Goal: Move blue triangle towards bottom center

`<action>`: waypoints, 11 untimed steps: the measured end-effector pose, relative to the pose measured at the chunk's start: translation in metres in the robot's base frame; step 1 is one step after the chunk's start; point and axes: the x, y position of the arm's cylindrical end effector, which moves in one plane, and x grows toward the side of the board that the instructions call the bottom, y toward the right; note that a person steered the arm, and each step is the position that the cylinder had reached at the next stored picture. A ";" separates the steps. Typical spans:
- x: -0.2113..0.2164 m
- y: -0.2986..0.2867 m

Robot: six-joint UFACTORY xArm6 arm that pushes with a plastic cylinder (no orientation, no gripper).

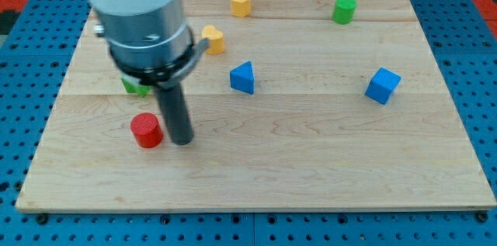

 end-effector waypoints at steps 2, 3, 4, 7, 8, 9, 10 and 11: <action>0.014 -0.089; 0.023 -0.104; -0.001 -0.040; -0.044 0.006; -0.049 -0.024; -0.053 -0.037; -0.080 -0.014; -0.115 0.063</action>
